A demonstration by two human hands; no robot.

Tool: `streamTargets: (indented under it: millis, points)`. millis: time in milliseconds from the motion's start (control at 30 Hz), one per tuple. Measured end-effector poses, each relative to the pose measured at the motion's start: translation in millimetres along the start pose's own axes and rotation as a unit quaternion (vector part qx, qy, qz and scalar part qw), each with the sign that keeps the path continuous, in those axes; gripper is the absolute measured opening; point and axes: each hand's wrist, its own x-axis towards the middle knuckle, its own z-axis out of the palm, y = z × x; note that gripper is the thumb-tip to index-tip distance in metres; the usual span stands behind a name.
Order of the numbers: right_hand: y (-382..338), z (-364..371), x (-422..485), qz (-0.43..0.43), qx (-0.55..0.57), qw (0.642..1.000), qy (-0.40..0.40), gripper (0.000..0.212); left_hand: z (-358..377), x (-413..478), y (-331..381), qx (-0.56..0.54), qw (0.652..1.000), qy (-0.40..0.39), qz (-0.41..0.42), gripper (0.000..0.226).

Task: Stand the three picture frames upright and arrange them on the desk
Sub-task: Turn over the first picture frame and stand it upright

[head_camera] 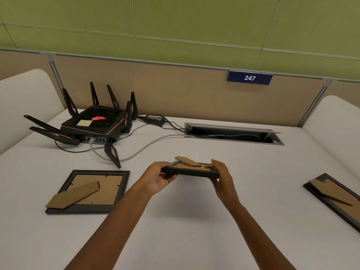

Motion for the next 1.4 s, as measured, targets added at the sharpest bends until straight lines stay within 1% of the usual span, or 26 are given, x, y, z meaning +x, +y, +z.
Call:
streamTargets:
  millis: [100, 167, 200, 267, 333, 400, 533, 633, 833, 1000, 1233, 1400]
  points:
    - [-7, -10, 3, -0.043, 0.046, 0.998, 0.019, 0.015, 6, -9, 9, -0.019, 1.000, -0.017, 0.006, 0.014]
    - [-13, -13, 7, -0.062, 0.064, 0.995, 0.049, 0.017, 8, -12, 16, -0.006, 0.999, -0.041, 0.008, 0.029]
    - [-16, -14, 8, -0.065, 0.080, 0.993, 0.064, 0.021, 9, -12, 19, 0.018, 0.998, -0.052, 0.009, 0.043]
    - [-21, -18, 10, -0.048, 0.142, 0.985, 0.085, 0.019, 9, -7, 20, 0.091, 0.994, -0.054, 0.028, 0.070]
    - [-23, -21, 11, -0.016, 0.225, 0.970, 0.093, 0.021, 6, -2, 17, 0.178, 0.981, -0.024, 0.069, 0.081]
    - [-23, -23, 12, 0.012, 0.278, 0.957, 0.084, 0.022, 1, 2, 11, 0.239, 0.966, -0.001, 0.101, 0.085]
    - [-23, -20, 10, 0.064, 0.312, 0.945, 0.079, 0.017, -4, 5, -2, 0.287, 0.955, -0.018, 0.069, 0.083]
    - [-22, -16, 8, 0.096, 0.328, 0.937, 0.079, 0.013, -4, 6, -8, 0.288, 0.954, -0.010, 0.080, 0.074]
    - [-15, -11, 5, 0.146, 0.353, 0.922, 0.065, 0.013, -8, 12, -14, 0.229, 0.968, -0.005, 0.101, 0.068]
    - [-7, -2, 2, 0.187, 0.358, 0.913, 0.056, 0.014, -10, 19, -24, 0.176, 0.979, -0.015, 0.099, 0.069]
    - [6, 4, 2, 0.210, 0.350, 0.912, 0.047, 0.013, -11, 27, -38, 0.150, 0.985, -0.014, 0.083, 0.069]
    - [12, 0, 19, 0.213, 0.342, 0.913, 0.060, 0.012, -14, 35, -50, 0.163, 0.980, -0.018, 0.112, 0.056]
